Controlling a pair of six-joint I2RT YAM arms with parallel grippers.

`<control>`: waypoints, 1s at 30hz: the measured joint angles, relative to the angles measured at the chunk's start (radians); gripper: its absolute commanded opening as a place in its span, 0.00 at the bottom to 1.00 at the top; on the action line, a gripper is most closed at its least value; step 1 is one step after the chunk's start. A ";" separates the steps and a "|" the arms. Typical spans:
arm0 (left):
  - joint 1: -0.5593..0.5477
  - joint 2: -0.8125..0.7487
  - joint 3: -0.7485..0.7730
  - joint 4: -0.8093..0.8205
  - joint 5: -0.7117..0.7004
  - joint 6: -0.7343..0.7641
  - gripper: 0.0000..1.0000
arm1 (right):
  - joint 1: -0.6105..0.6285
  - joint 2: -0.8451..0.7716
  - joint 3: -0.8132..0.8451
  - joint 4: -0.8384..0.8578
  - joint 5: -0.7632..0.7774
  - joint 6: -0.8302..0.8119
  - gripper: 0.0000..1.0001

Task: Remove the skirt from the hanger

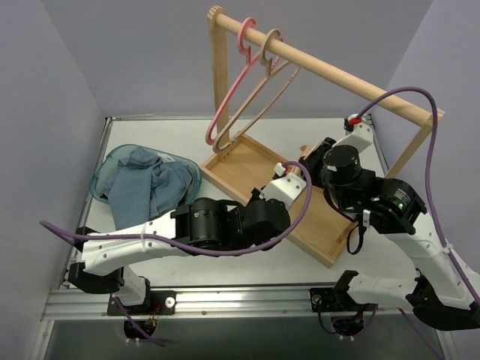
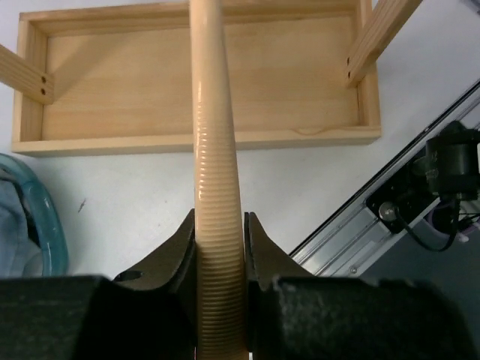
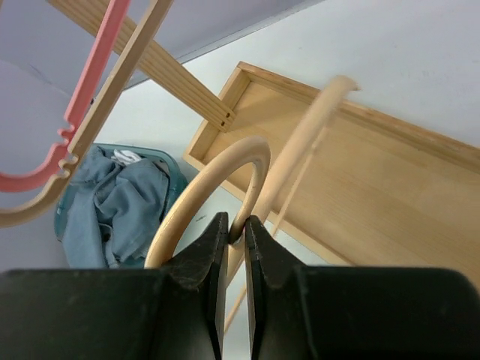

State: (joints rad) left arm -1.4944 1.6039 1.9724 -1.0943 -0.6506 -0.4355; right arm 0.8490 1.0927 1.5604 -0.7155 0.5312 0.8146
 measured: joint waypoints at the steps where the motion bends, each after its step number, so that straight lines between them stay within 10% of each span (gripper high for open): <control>1: 0.014 -0.012 -0.015 0.005 -0.004 -0.010 0.03 | -0.005 -0.010 0.000 -0.011 0.003 0.007 0.00; 3: 0.044 -0.047 -0.055 0.051 0.040 -0.007 0.02 | -0.013 -0.025 0.000 0.011 -0.004 0.018 0.08; 6: 0.060 -0.102 -0.105 0.077 0.074 -0.005 0.02 | -0.011 -0.036 0.000 0.035 -0.036 -0.002 0.74; 9: 0.126 -0.152 -0.132 0.075 0.096 0.002 0.02 | -0.014 -0.057 -0.002 0.037 -0.079 -0.059 0.88; 13: 0.240 -0.179 -0.124 0.071 0.169 0.030 0.02 | -0.012 -0.125 -0.039 0.074 -0.166 -0.130 0.78; 17: 0.291 -0.159 -0.059 0.056 0.236 0.072 0.02 | -0.011 -0.253 -0.092 0.107 -0.236 -0.206 0.00; 30: 0.482 0.157 0.400 0.044 0.504 0.141 0.02 | -0.011 -0.435 -0.048 0.179 -0.355 -0.294 0.00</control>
State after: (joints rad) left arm -1.0126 1.7607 2.3726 -1.0500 -0.1463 -0.2947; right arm 0.8383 0.6582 1.5127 -0.5369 0.1764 0.5205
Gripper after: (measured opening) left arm 0.296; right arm 0.001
